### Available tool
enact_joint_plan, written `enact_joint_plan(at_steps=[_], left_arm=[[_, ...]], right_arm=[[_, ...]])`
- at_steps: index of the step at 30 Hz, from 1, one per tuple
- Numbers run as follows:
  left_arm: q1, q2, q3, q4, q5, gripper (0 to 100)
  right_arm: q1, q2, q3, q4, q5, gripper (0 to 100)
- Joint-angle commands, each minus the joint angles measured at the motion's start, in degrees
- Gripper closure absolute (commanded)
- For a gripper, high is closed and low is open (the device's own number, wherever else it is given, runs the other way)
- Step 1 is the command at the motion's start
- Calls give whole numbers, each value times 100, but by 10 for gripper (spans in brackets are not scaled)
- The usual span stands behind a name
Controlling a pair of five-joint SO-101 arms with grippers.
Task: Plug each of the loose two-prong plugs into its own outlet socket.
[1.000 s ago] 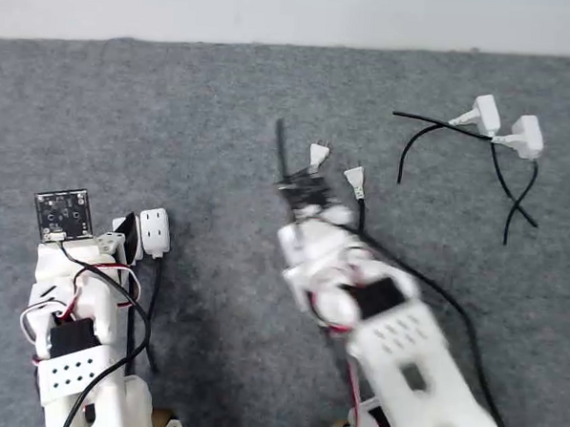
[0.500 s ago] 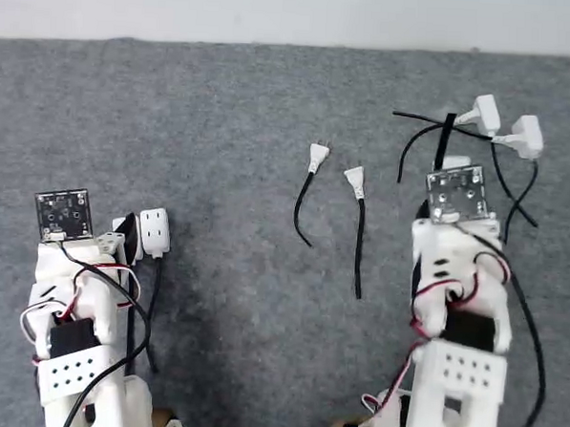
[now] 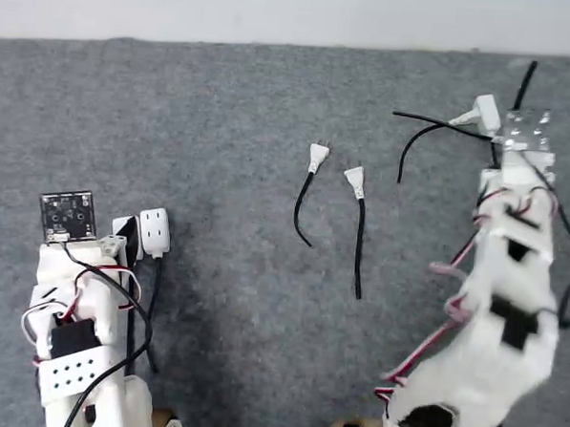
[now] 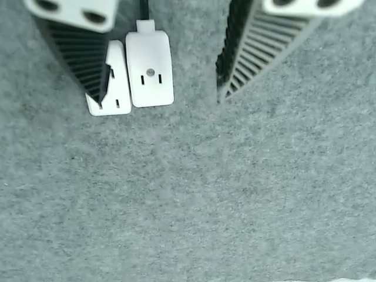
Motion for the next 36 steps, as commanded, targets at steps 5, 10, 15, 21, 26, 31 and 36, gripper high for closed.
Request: enact_joint_plan(at_steps=[5,10,15,21,26,31,36], left_arm=[[44,18,-84,-185,-70,713],[44,18,-84,-185,-70,713],[44,18,-84,-185,-70,713],[44,18,-84,-185,-70,713],[44,18,-84,-185,-70,713],[44,18,-84,-167,-70,713],[44,18,-84,-167,-70,713]], right_arm=[[101,3081,-5029,2571,9,987],[13,4057,-6813,3644,9,983],[-119,4382,-8035,5305,0,840],[-330,4382,-9495,7556,44,746],[-708,4391,-11648,9587,44,746],[-1051,3591,-11455,10141,9,746],[-1051,2818,-11279,10141,-211,746]])
